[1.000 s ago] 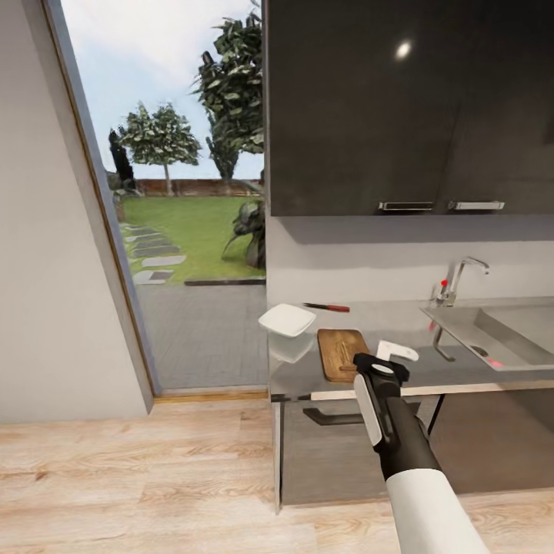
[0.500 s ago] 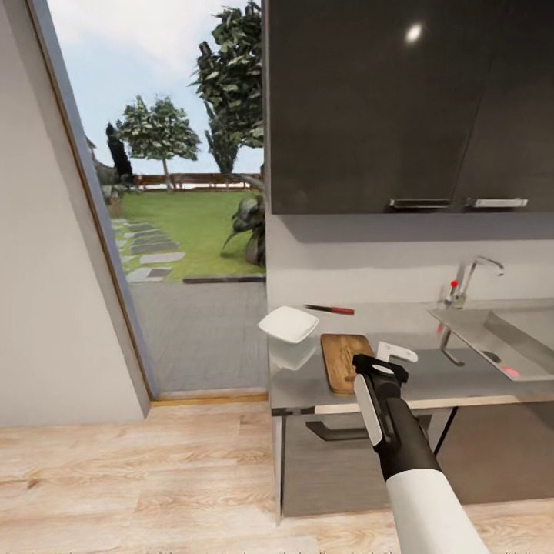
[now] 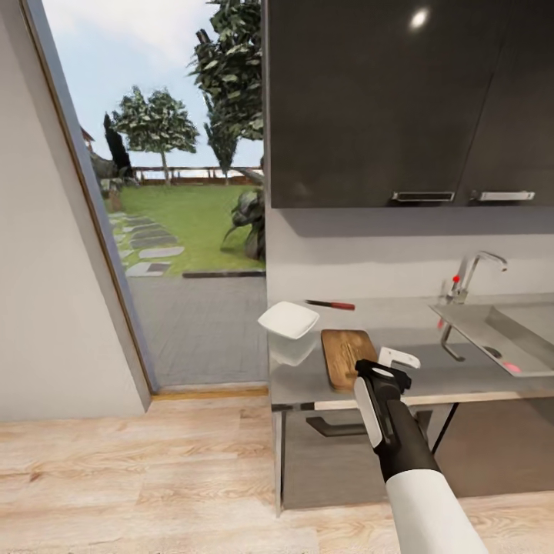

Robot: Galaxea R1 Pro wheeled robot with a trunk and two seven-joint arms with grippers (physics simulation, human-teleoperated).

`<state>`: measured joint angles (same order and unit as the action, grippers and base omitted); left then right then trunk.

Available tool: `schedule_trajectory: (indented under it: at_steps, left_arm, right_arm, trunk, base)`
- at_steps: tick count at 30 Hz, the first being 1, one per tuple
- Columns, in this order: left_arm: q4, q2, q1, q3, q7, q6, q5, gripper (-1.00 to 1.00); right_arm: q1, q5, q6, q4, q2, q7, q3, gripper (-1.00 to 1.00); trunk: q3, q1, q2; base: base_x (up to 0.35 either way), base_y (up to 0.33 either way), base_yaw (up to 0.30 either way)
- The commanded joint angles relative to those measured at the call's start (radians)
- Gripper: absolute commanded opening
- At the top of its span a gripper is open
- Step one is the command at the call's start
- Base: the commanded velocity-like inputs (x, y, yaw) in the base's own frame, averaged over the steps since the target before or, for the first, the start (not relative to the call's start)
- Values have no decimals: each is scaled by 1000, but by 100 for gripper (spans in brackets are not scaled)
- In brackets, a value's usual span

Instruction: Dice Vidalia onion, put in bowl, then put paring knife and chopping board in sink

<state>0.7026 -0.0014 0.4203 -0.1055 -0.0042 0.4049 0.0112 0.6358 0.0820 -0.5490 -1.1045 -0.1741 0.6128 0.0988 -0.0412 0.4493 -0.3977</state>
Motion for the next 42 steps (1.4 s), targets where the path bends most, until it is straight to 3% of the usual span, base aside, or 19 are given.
schedule_trajectory:
  at_steps: [1,15,42]
  left_arm:
    - [1,0,0,-1,-1,2,1,100]
    - [-11,0,0,0,-3,2,1,100]
    - [-24,0,0,0,-3,2,1,100]
  right_arm:
    - [1,8,-2,-1,0,7,0,100]
    - [1,8,-2,2,0,12,1,100]
    - [1,7,0,2,0,51,2,100]
  trunk:
    - [-4,1,-2]
    - [-26,1,-2]
    - [-69,1,-2]
  base:
    - [0,0,0]
    - [158,0,0]
    - [5,0,0]
